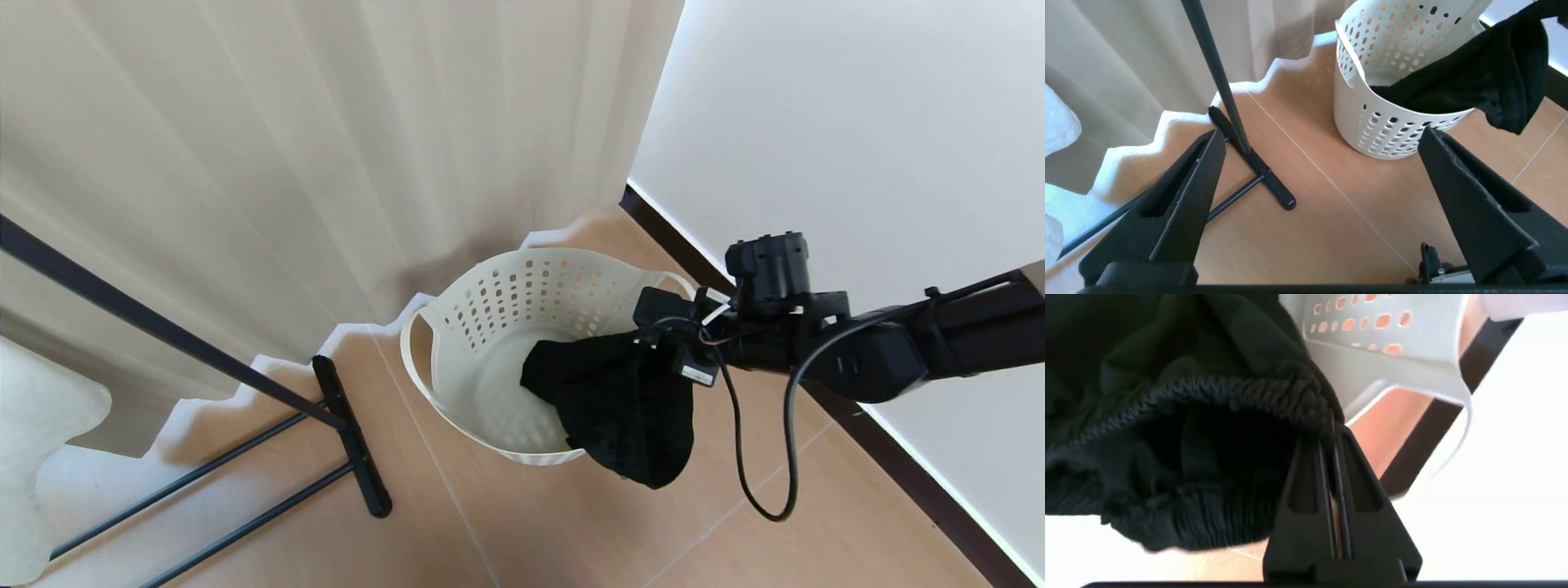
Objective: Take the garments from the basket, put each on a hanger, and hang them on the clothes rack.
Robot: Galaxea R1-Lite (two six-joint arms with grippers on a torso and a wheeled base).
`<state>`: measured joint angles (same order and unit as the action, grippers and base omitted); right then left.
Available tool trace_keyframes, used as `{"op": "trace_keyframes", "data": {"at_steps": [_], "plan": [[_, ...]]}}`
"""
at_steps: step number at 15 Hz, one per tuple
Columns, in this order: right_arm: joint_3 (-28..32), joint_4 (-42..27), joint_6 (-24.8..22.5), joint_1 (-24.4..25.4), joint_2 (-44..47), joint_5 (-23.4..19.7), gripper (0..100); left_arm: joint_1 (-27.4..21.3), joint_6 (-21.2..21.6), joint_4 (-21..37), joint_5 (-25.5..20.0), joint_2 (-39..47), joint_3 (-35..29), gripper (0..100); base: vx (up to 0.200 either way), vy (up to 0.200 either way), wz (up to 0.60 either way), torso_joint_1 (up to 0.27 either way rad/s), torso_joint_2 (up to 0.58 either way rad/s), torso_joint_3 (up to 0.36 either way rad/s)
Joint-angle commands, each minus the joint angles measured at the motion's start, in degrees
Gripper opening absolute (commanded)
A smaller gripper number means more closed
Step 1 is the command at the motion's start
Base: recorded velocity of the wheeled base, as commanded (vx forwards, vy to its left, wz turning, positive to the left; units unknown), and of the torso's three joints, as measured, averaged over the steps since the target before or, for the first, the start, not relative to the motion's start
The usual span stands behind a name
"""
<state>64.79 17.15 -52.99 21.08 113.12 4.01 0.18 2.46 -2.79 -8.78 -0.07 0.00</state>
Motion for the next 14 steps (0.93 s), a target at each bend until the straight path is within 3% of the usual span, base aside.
{"op": "trace_keyframes", "data": {"at_steps": [1, 4, 7, 9, 14], "plan": [[-10.0, 4.3, 1.8, 0.2, -11.4, -0.1, 0, 0.0, -0.1, 0.0, 0.0, 0.1, 0.0, 100, 0.0, 0.0, 0.0, 0.0, 0.0, 0.0], [-14.5, 6.1, 7.0, 1.8, -18.2, -0.1, 0, 0.0, -0.6, -0.1, 0.3, 0.1, 0.0, 100, 0.0, 0.0, 0.0, 0.0, 0.0, 0.0], [-17.6, 6.0, 21.4, 6.1, -25.8, 0.2, 0, 0.1, -0.6, -0.1, 0.8, 0.1, 0.0, 100, 0.0, 0.0, 0.0, 0.0, 0.0, 0.0], [-20.0, 5.4, 24.8, 8.9, -29.9, 0.2, 0, 0.1, -0.3, -0.1, 0.5, 0.1, 0.0, 100, 0.0, 0.0, 0.0, 0.0, 0.0, 0.0], [-20.7, 6.1, 25.1, 8.7, -28.9, 0.2, 0, 0.0, -0.1, 0.0, 0.3, 0.1, 0.0, 100, 0.0, 0.0, 0.0, 0.0, 0.0, 0.0]]}}
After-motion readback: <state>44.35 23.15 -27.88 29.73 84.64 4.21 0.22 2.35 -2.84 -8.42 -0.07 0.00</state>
